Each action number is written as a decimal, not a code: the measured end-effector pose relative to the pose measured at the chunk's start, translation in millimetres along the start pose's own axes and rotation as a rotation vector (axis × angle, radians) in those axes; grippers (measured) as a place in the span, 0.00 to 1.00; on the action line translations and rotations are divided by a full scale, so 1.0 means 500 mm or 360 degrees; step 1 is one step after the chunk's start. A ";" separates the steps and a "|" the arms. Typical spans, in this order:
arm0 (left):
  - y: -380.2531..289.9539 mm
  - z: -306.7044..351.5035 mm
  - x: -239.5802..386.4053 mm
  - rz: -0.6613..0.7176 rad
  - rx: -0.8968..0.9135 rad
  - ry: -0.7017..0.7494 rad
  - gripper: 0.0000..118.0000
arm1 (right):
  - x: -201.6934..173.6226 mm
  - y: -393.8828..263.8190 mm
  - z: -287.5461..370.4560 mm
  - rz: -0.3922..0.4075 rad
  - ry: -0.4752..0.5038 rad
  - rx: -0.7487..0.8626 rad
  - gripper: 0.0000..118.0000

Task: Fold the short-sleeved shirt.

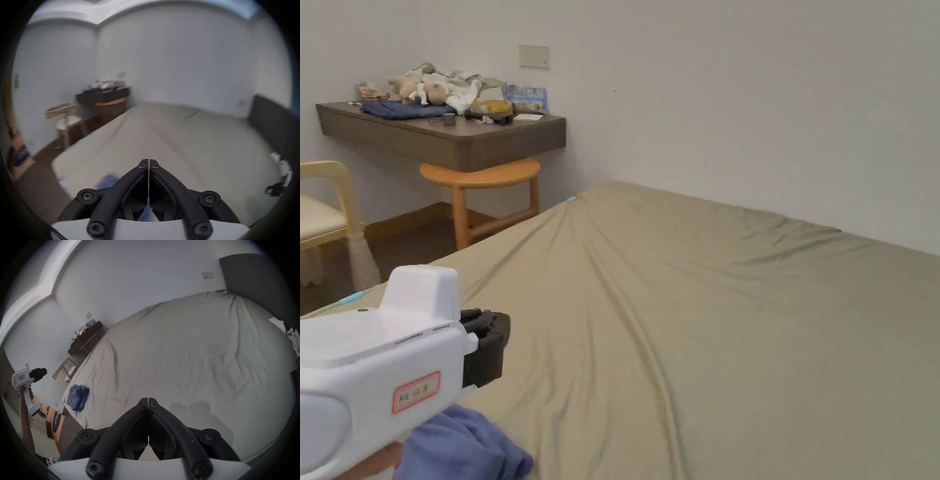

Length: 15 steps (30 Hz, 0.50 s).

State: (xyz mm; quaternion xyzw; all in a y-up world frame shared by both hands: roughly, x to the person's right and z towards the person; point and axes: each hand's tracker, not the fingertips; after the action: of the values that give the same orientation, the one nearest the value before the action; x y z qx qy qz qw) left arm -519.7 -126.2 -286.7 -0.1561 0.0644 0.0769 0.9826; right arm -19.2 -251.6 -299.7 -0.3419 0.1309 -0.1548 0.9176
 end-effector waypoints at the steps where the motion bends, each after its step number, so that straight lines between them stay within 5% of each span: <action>1: -0.006 0.003 0.038 0.0027 0.0049 -0.0087 0.00 | 0.007 0.004 0.019 0.0020 -0.0044 0.0066 0.01; 7: -0.078 0.012 0.307 -0.0365 0.0511 -0.0209 0.00 | 0.038 0.055 0.155 0.0313 -0.0476 0.0653 0.01; 11: -0.105 0.014 0.386 -0.0185 0.0388 -0.0401 0.00 | 0.049 0.082 0.210 0.0457 -0.0621 0.0893 0.01; 15: -0.144 0.014 0.419 -0.0183 0.0394 -0.0296 0.00 | 0.035 0.070 0.238 0.0524 -0.0747 0.1052 0.01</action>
State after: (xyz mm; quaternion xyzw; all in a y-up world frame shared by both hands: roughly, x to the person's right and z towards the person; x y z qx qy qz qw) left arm -301.4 -164.1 -290.5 -0.0296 -0.0271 0.0261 0.9989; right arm 44.8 -163.0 -238.5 -0.0305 -0.0852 0.0417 0.9950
